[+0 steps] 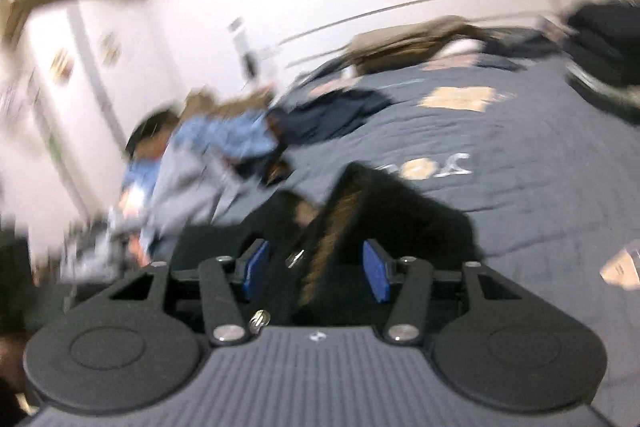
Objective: Fold clothes
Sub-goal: 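Fold the held jacket side over the front with the right gripper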
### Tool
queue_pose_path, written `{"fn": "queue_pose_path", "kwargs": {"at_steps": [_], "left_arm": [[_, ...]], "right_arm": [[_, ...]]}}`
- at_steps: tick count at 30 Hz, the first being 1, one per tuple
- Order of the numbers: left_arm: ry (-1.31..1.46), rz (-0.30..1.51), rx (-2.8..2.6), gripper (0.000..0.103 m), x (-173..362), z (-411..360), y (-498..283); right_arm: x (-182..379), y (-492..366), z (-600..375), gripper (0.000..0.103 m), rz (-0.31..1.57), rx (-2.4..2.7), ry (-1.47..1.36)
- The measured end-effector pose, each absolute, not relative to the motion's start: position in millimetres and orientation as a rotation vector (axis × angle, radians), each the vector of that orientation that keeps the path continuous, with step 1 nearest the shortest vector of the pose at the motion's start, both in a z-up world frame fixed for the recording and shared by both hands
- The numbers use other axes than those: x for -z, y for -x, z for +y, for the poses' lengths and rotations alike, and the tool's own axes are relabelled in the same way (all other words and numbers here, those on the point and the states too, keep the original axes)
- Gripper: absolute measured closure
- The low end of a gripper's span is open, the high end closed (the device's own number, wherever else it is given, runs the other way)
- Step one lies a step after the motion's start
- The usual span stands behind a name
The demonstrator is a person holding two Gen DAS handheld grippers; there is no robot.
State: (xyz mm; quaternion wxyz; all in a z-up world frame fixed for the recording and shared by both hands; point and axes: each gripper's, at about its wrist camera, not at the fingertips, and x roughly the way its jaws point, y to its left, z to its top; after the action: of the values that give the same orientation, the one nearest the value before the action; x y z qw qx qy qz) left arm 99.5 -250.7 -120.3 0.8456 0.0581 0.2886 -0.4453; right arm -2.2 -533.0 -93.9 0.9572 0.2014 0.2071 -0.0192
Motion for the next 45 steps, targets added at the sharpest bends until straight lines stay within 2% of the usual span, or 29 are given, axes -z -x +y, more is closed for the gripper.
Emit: {"fn": "queue_pose_path", "kwargs": {"at_steps": [3, 6, 16, 22, 30, 33, 41, 43, 45], "left_arm": [[-0.132, 0.606, 0.940, 0.058, 120.5, -250.7, -99.3], [-0.130, 0.605, 0.937, 0.058, 120.4, -251.1, -99.4], [-0.114, 0.607, 0.951, 0.058, 118.8, -252.9, -98.7], [-0.100, 0.603, 0.984, 0.058, 111.4, -266.1, -102.3], [-0.123, 0.624, 1.057, 0.049, 97.3, -336.9, -129.4], [-0.159, 0.641, 1.043, 0.046, 103.8, -359.2, -141.2], [-0.111, 0.796, 1.051, 0.046, 132.4, -396.6, -168.6], [-0.109, 0.867, 1.044, 0.053, 141.6, -405.2, -175.5], [-0.105, 0.914, 1.040, 0.084, 149.5, -407.4, -179.6]], "right_arm": [[106.2, 11.4, -564.3, 0.052, 0.391, 0.142, -0.535], [124.3, 5.1, -573.3, 0.052, 0.458, 0.234, -0.548], [163.9, -40.5, -502.4, 0.052, 0.688, 0.133, -0.257], [170.6, -39.1, -490.6, 0.051, 0.701, 0.136, -0.190], [170.2, -36.3, -492.6, 0.051, 0.693, 0.137, -0.202], [171.8, -35.5, -495.7, 0.051, 0.688, 0.130, -0.213], [172.7, -32.4, -494.7, 0.051, 0.671, 0.122, -0.202], [173.3, -32.2, -494.7, 0.051, 0.669, 0.120, -0.196], [173.7, -32.0, -495.0, 0.051, 0.666, 0.117, -0.193]]}}
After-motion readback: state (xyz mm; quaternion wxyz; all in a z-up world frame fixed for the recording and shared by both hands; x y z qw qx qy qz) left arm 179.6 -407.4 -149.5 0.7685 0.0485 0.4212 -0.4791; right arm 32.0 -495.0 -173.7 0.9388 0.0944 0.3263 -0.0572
